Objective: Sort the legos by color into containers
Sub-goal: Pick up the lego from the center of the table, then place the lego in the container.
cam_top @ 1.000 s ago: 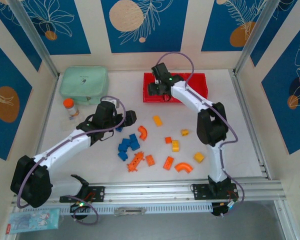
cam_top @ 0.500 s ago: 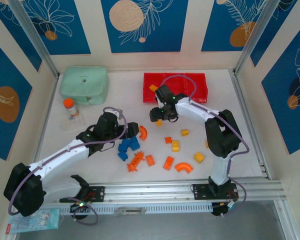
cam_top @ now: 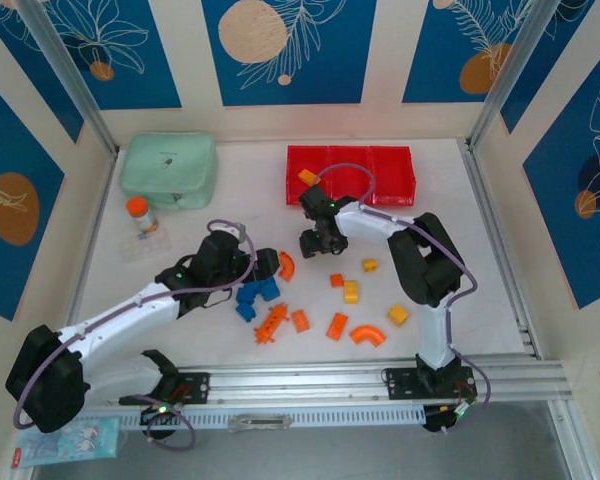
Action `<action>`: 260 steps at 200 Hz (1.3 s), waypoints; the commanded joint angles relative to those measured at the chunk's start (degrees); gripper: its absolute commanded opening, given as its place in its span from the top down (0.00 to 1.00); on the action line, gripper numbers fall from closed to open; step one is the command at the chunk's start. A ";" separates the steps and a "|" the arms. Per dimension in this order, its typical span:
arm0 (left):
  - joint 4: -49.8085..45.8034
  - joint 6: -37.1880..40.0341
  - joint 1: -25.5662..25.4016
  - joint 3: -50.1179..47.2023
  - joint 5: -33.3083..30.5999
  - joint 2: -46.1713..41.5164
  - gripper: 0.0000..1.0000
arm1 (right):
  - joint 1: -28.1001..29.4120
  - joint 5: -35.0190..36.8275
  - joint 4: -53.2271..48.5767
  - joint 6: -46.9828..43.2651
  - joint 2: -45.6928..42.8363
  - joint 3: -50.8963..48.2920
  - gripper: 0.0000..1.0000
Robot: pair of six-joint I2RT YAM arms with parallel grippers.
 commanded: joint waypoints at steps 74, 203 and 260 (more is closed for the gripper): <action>-0.74 -0.27 -0.41 -0.80 -3.16 -2.58 0.01 | 1.73 5.42 -1.76 -2.39 4.70 5.12 0.51; -1.71 3.49 0.17 1.58 -4.22 -2.12 0.01 | 0.81 4.27 -1.35 -2.72 -0.91 10.60 0.72; -2.37 6.36 2.79 5.86 -3.72 0.75 0.01 | -2.66 7.46 -2.30 -3.38 7.91 27.35 0.72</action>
